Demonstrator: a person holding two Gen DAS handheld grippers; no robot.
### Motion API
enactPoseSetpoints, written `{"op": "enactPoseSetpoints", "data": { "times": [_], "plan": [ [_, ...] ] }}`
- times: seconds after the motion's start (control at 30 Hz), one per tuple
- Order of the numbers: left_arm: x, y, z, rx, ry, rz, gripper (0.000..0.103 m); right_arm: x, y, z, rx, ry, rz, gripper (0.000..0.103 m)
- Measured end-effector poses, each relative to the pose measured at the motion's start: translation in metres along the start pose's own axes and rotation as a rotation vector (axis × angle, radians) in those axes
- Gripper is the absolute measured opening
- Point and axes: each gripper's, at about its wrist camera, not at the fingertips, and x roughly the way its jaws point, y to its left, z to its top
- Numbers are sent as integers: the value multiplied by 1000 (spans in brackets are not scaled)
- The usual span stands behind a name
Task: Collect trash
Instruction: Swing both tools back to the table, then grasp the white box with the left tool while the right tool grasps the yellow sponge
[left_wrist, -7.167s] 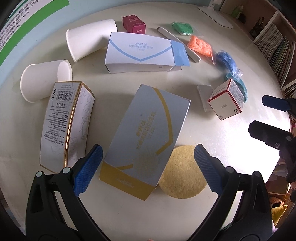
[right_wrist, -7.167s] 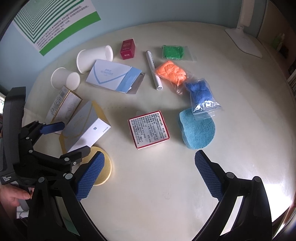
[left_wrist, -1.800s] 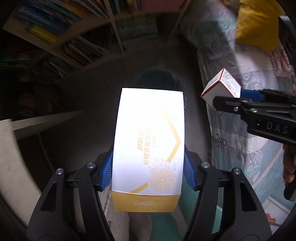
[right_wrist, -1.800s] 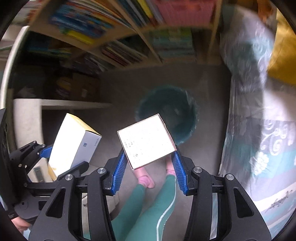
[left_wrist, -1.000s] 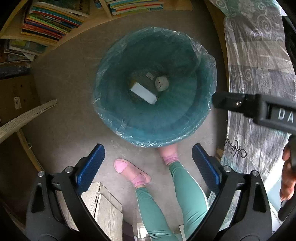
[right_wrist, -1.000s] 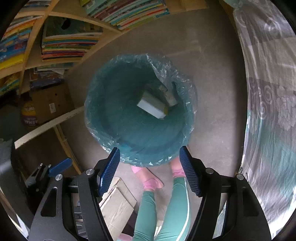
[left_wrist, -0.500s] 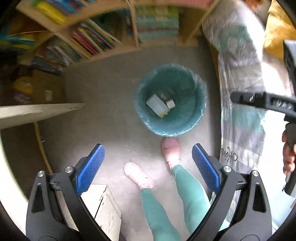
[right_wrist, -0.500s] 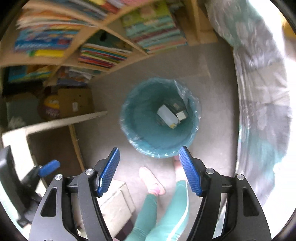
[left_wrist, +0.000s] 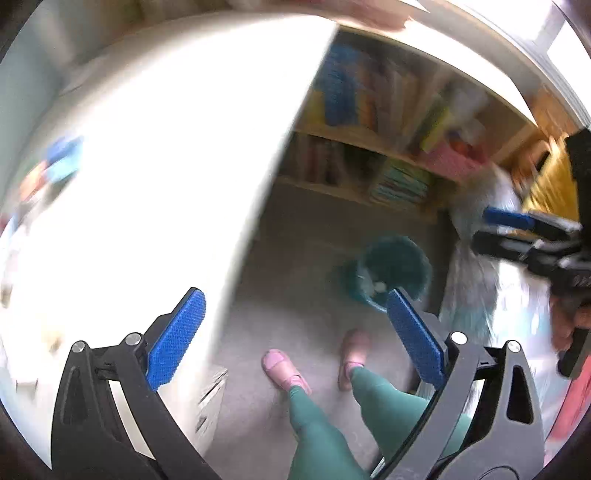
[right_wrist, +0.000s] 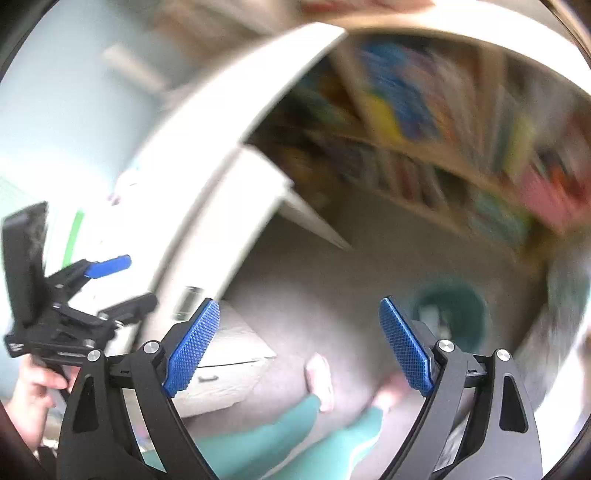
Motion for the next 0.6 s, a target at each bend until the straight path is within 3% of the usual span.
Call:
{"op": "enactPoseSetpoints", "data": {
  "times": [0.13,0.23,0.37,0.47,0.6],
  "plan": [
    [-30,92,-38,-180,-26,111,96,27,101,42,-245,43,107,88],
    [-47,157,-68,-299,-26,196,96,57,163,55,-388,79,151,88],
    [-57,239,-100,-426,-19,294,96,116,255,54,-635,156,141,89],
    [-57,283,-117,-500,-19,326,96,154,293,51,-734,204,108,89],
    [-51,314,-129,-559,-29,321,96,190,324,40,-826,259,60,89]
  ]
}}
